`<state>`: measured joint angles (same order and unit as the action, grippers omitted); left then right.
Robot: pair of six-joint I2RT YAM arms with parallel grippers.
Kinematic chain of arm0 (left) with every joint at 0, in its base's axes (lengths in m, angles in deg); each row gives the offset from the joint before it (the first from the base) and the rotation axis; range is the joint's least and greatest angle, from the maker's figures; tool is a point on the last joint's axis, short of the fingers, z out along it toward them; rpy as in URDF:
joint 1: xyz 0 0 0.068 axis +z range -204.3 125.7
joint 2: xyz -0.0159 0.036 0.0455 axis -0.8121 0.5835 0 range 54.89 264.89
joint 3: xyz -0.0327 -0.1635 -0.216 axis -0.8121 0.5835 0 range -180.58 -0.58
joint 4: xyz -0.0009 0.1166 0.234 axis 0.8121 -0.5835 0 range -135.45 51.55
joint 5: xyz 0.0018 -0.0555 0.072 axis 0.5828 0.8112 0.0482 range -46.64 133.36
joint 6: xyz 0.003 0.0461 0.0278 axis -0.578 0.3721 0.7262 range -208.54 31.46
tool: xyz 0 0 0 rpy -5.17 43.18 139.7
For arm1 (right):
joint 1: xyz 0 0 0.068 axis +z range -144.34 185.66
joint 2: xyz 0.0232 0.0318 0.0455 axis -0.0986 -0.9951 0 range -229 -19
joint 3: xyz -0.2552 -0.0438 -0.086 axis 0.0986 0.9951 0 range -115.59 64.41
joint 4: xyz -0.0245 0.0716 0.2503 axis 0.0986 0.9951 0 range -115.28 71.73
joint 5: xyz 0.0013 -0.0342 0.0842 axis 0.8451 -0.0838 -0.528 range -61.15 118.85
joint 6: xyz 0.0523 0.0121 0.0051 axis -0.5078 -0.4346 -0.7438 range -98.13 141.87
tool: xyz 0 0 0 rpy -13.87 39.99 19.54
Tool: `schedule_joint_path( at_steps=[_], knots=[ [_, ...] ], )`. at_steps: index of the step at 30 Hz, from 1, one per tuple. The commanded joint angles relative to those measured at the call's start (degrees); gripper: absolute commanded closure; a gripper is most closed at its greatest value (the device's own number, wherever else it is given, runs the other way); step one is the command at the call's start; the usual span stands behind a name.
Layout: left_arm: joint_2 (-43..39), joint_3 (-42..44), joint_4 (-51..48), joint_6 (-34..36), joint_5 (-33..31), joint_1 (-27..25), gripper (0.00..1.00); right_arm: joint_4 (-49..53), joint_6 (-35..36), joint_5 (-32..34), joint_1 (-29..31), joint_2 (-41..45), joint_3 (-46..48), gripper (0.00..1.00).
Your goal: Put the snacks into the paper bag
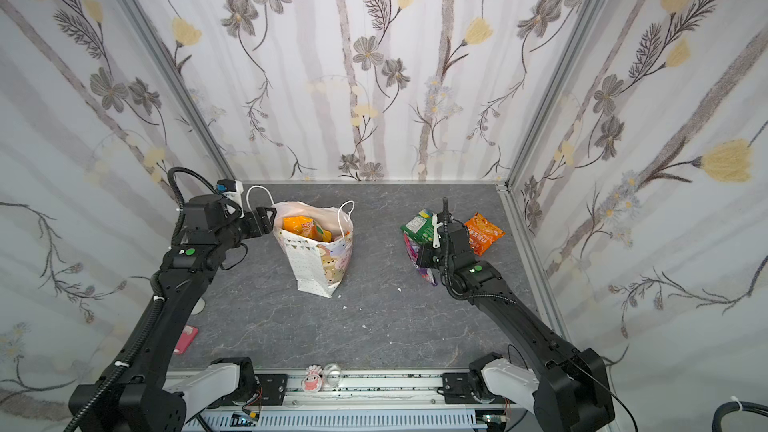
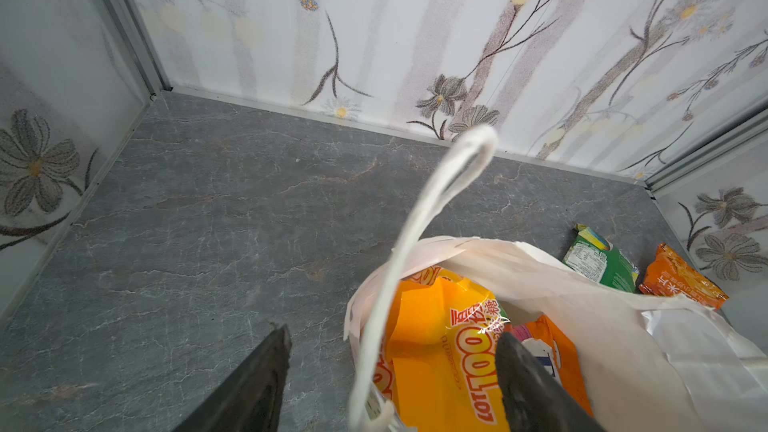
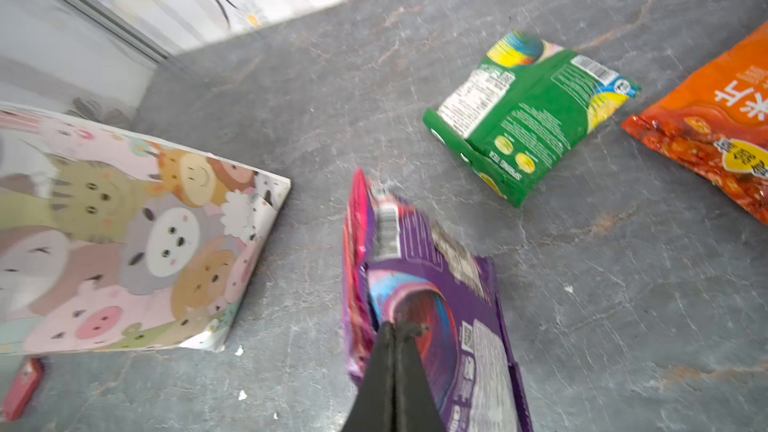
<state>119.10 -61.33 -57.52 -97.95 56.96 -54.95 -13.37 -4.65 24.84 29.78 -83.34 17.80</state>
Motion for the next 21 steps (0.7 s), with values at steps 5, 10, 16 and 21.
schedule_joint_path(
  at_steps=[5,10,16,21],
  knots=[
    [-0.2,0.2,1.6,0.1,0.4,0.1,0.22,-4.0,-0.5,-3.9,0.0,1.0,-3.4,1.00],
    [-0.3,0.3,1.6,0.1,0.4,0.1,0.22,5.1,0.4,3.8,0.3,-1.4,-6.7,0.75],
    [-0.3,0.3,1.7,0.1,0.5,0.1,0.22,6.3,-2.4,7.1,-1.7,-2.8,0.4,0.61],
    [-0.1,0.3,1.7,0.0,0.7,0.2,0.22,4.8,-3.4,3.3,-2.7,-4.2,7.5,0.57]
  ],
)
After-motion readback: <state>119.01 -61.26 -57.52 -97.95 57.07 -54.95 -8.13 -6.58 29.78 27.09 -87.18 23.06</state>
